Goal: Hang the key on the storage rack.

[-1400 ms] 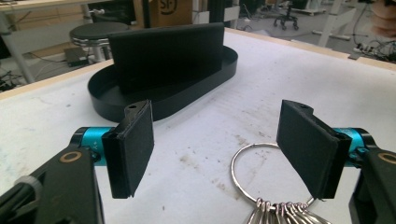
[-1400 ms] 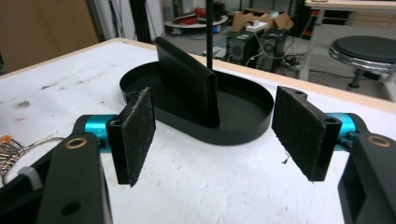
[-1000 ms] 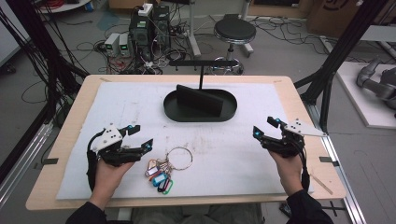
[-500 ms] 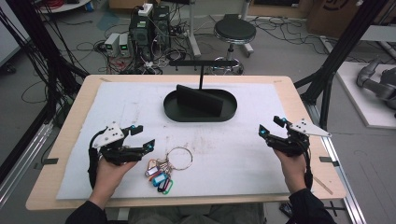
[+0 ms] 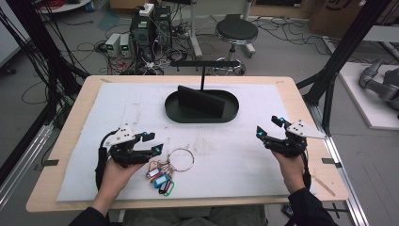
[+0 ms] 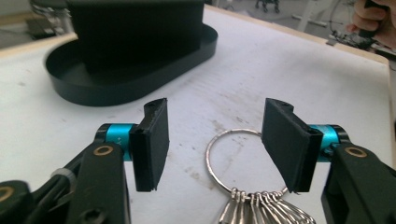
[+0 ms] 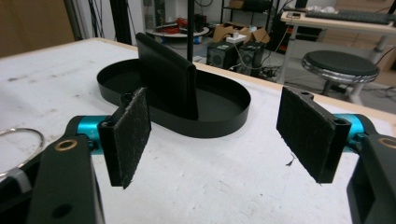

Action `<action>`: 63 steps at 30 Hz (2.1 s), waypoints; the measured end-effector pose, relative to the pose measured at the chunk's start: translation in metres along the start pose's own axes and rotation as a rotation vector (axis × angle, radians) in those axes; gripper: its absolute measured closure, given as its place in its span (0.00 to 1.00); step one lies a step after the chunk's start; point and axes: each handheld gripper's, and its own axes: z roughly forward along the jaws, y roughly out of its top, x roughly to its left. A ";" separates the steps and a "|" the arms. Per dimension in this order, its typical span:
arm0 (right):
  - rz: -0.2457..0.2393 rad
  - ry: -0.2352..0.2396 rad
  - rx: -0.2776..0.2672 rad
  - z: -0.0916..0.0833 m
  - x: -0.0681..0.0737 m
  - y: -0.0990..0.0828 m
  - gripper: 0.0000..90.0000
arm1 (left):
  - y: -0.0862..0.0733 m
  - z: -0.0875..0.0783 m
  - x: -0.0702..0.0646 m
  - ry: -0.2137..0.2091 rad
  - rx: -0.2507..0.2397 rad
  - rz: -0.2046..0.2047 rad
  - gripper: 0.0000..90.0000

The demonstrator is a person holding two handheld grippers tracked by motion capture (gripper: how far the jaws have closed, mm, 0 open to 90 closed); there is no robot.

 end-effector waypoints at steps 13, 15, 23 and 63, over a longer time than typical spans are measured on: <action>-0.059 -0.018 0.026 -0.002 -0.003 -0.003 0.29 | -0.002 0.034 0.003 -0.015 0.153 -0.049 0.58; -0.061 -0.013 0.035 -0.002 -0.002 -0.004 0.29 | -0.003 0.036 0.004 -0.014 0.166 -0.048 0.60; -0.083 -0.015 0.040 -0.002 -0.001 -0.004 0.30 | -0.001 0.053 0.005 -0.012 0.279 -0.056 0.70; -0.044 -0.025 0.033 0.003 -0.006 -0.003 0.30 | 0.002 0.055 -0.008 0.048 0.264 0.018 0.96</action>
